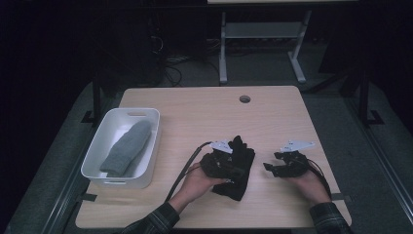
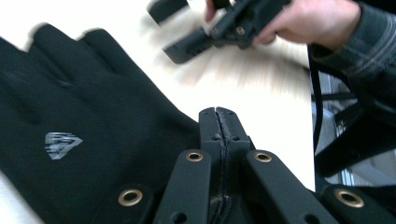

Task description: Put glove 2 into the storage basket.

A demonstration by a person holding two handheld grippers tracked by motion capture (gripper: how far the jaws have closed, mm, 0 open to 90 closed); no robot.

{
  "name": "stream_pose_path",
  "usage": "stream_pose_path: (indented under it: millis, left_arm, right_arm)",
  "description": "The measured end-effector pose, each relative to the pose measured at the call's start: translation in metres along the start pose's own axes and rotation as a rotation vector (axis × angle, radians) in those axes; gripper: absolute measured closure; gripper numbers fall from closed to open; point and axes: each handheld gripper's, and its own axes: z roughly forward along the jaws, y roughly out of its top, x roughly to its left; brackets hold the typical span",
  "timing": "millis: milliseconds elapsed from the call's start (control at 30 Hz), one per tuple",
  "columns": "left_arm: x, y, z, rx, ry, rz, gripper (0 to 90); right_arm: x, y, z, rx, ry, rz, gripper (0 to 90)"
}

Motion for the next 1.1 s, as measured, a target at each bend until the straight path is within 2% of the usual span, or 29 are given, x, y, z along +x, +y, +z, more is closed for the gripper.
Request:
stream_pose_path:
  millis: [100,233,400,500,767,933,1100]
  left_arm:
    - [-0.002,-0.002,0.006,0.017,-0.01,0.001,89.3]
    - [-0.006,-0.003,0.016,0.04,-0.018,0.009,89.3]
    - [-0.007,-0.009,0.028,0.095,-0.004,0.037,89.3]
    - [-0.006,-0.011,0.031,0.109,-0.003,0.033,89.3]
    - [-0.005,-0.015,0.025,0.124,0.016,0.041,89.3]
    - [-0.003,-0.017,0.016,0.145,0.045,0.056,89.2]
    - [0.002,-0.021,0.006,0.154,0.06,0.048,89.3]
  right_arm:
    - [-0.002,-0.002,0.001,0.004,-0.024,0.004,25.8]
    - [-0.005,-0.003,0.001,0.0,-0.031,0.007,24.7]
    - [-0.003,-0.003,0.003,0.004,-0.034,0.011,23.4]
    - [-0.003,-0.003,0.005,0.014,-0.039,0.009,21.9]
    - [-0.003,-0.006,0.005,0.018,-0.046,0.017,19.0]
    - [-0.003,-0.006,0.007,0.019,-0.048,0.013,18.3]
    - [-0.003,-0.008,0.008,0.022,-0.046,0.012,17.3]
